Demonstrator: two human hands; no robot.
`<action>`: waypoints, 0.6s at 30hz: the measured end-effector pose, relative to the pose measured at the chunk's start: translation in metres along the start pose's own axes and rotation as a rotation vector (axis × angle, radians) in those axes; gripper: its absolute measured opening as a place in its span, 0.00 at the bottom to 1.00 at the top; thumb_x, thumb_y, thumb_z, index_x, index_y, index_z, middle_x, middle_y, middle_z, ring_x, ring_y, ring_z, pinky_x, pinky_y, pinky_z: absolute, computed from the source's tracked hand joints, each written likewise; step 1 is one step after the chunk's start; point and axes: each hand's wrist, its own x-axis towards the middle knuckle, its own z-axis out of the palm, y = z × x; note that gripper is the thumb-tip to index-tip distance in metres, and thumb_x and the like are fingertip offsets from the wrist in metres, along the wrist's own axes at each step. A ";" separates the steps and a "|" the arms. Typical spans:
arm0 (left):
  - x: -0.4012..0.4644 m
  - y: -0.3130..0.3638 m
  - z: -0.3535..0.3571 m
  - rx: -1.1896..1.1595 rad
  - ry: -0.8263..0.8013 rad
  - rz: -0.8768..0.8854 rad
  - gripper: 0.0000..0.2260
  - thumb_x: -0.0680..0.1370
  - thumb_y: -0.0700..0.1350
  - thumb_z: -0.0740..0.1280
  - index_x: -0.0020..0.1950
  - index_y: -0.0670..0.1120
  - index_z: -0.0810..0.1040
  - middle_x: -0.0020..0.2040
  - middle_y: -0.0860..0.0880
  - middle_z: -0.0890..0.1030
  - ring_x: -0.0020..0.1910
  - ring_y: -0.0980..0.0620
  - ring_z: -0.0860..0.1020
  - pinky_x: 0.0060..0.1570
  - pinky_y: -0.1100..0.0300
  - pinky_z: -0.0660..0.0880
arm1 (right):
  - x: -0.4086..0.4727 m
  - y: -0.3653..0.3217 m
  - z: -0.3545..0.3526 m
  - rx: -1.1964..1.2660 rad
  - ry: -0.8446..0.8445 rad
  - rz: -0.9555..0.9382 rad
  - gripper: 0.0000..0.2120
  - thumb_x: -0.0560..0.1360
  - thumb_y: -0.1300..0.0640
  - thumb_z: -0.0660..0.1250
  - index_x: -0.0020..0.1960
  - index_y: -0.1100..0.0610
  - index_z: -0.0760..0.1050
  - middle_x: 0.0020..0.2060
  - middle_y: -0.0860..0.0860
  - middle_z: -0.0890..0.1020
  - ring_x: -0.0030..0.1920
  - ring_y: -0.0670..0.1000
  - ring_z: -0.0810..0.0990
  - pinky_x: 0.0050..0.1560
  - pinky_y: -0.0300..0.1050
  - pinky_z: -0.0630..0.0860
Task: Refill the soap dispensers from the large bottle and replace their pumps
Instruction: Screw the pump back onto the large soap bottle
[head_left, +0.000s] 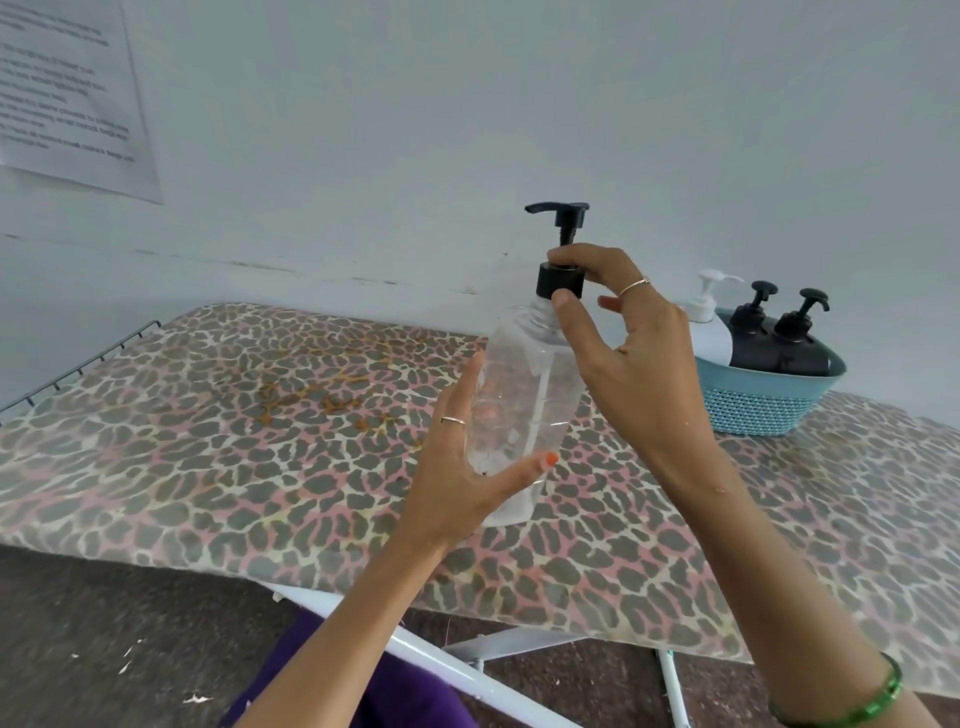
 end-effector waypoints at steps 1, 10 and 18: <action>0.000 0.000 0.000 0.000 0.003 0.004 0.43 0.67 0.62 0.74 0.74 0.65 0.51 0.69 0.73 0.55 0.62 0.84 0.56 0.54 0.87 0.56 | -0.001 0.000 0.002 0.066 -0.003 0.026 0.11 0.80 0.58 0.62 0.61 0.50 0.74 0.55 0.41 0.80 0.60 0.39 0.76 0.61 0.33 0.69; 0.001 -0.003 0.000 -0.008 0.035 0.002 0.42 0.65 0.65 0.71 0.72 0.68 0.51 0.69 0.75 0.54 0.69 0.77 0.54 0.60 0.84 0.55 | 0.001 -0.008 0.011 0.211 0.078 0.099 0.11 0.76 0.62 0.67 0.54 0.48 0.75 0.48 0.40 0.82 0.53 0.41 0.79 0.58 0.50 0.76; 0.000 -0.002 0.001 0.040 0.004 0.035 0.41 0.66 0.63 0.71 0.71 0.69 0.50 0.70 0.73 0.55 0.69 0.76 0.55 0.61 0.83 0.55 | -0.002 -0.011 0.012 0.129 0.161 0.149 0.10 0.73 0.58 0.71 0.51 0.50 0.75 0.49 0.50 0.76 0.46 0.44 0.77 0.52 0.34 0.73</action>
